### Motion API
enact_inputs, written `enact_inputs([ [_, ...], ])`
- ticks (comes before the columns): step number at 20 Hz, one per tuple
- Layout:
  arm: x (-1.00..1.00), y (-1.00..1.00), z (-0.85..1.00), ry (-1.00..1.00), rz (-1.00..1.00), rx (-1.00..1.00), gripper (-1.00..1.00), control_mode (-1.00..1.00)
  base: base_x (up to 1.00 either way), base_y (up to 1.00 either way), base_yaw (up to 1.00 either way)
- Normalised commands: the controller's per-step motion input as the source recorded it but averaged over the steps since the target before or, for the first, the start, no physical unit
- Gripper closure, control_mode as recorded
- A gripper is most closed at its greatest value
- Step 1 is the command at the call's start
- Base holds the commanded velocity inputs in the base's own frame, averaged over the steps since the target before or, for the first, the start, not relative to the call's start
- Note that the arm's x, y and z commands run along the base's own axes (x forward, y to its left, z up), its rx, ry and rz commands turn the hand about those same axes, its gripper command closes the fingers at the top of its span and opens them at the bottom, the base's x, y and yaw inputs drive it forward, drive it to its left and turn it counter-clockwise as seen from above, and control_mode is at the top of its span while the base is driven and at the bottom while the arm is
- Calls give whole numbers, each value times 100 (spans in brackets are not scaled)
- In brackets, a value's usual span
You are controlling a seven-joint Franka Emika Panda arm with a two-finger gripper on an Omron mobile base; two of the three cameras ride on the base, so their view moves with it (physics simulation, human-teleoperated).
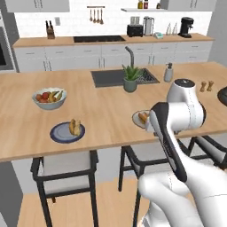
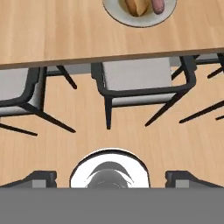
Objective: Place one bun and one sausage from the bowl on each plate.
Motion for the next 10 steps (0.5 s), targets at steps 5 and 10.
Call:
enact_inputs([
  [5, 0, 0, 0, 0, 0, 0, -100, 100, 0, -100, 0],
  [10, 0, 0, 0, 0, 0, 0, -100, 100, 4, -100, 0],
])
